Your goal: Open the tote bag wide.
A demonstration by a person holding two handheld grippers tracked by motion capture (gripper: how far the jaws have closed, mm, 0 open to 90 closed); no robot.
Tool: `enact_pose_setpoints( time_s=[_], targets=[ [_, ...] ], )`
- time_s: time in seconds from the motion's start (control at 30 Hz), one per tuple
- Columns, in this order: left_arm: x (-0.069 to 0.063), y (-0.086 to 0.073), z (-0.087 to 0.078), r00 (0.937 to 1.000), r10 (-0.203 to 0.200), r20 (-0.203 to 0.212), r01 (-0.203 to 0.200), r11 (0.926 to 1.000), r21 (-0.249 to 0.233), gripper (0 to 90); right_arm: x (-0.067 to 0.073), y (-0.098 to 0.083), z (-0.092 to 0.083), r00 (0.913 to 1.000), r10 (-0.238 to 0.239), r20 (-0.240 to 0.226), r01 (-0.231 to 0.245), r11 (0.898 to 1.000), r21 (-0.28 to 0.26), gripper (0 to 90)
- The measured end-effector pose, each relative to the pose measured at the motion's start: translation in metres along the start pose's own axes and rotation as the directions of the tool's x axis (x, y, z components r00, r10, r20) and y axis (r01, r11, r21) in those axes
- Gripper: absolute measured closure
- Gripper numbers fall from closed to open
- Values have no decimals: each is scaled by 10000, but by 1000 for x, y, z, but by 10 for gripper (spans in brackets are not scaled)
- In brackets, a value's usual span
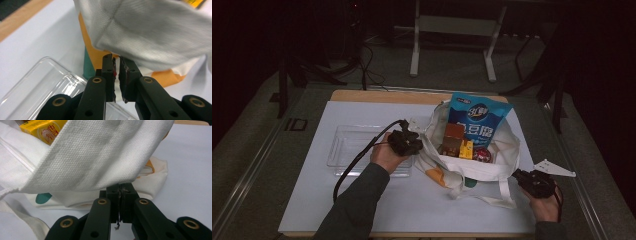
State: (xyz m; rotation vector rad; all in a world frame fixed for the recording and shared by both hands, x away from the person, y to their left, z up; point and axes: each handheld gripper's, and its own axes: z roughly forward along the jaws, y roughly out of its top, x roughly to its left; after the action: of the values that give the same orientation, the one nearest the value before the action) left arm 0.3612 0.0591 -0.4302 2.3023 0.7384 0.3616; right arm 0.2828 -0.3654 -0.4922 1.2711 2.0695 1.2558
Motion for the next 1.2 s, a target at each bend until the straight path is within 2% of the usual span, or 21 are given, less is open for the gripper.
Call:
enact_pose_setpoints(
  time_s=[0.03, 0.1, 0.2, 0.27, 0.43, 0.5, 0.57, 0.63, 0.7, 0.8, 1.0, 1.13, 1.2],
  targets=[
    [-1, -2, -10, 10000, 7, -57, -8, 9998, -222, 822, 0, 0, 0, 10000, 30, 7, -30, 10000, 1, 878],
    [-2, -4, -19, 10000, -9, -55, 6, 9989, -464, 814, 0, 0, 0, 10000, -20, 14, 20, 10000, -8, 878],
    [-6, -7, -36, 9998, -201, 89, 210, 9929, -1170, 814, 1, 1, 0, 10000, -43, 49, 43, 10000, 20, 879],
    [-11, -7, -42, 9999, -55, 131, 72, 9907, -1356, 815, 1, 1, 2, 9999, -51, 114, 50, 10000, 75, 879],
    [-30, -1, -46, 9990, 391, 220, -348, 9846, -1716, 812, 2, 2, 6, 9997, 16, 249, -23, 9996, 296, 880],
    [-38, 4, -43, 9979, 515, 391, -433, 9814, -1871, 812, 2, 1, 9, 9996, 20, 291, -32, 9990, 446, 881],
    [-43, 7, -37, 9973, 591, 438, -507, 9837, -1724, 809, 2, 0, 12, 9995, 56, 313, -75, 9982, 597, 882],
    [-45, 8, -26, 9971, 647, 408, -585, 9889, -1368, 810, 2, -1, 14, 9994, 30, 353, -56, 9973, 732, 882],
    [-44, 7, -15, 9977, 476, 486, -420, 9930, -1100, 814, 1, -3, 17, 9990, -48, 455, 3, 9953, 971, 883],
    [-43, 6, -3, 9990, 331, 292, -306, 9962, -809, 825, 2, -5, 21, 9980, -211, 595, 128, 9906, 1359, 885],
    [-40, 10, 11, 9999, 120, 49, -118, 9993, -343, 833, 2, -8, 30, 9969, -299, 725, 154, 9810, 1933, 885],
    [-38, 9, 28, 9998, 93, -170, -88, 9996, 279, 835, 3, -7, 29, 9970, -234, 738, 84, 9802, 1979, 877],
    [-36, 6, 36, 9997, 94, -219, -83, 9987, 512, 834, 4, -5, 26, 9964, -276, 807, 109, 9797, 2002, 805]
  ],
)
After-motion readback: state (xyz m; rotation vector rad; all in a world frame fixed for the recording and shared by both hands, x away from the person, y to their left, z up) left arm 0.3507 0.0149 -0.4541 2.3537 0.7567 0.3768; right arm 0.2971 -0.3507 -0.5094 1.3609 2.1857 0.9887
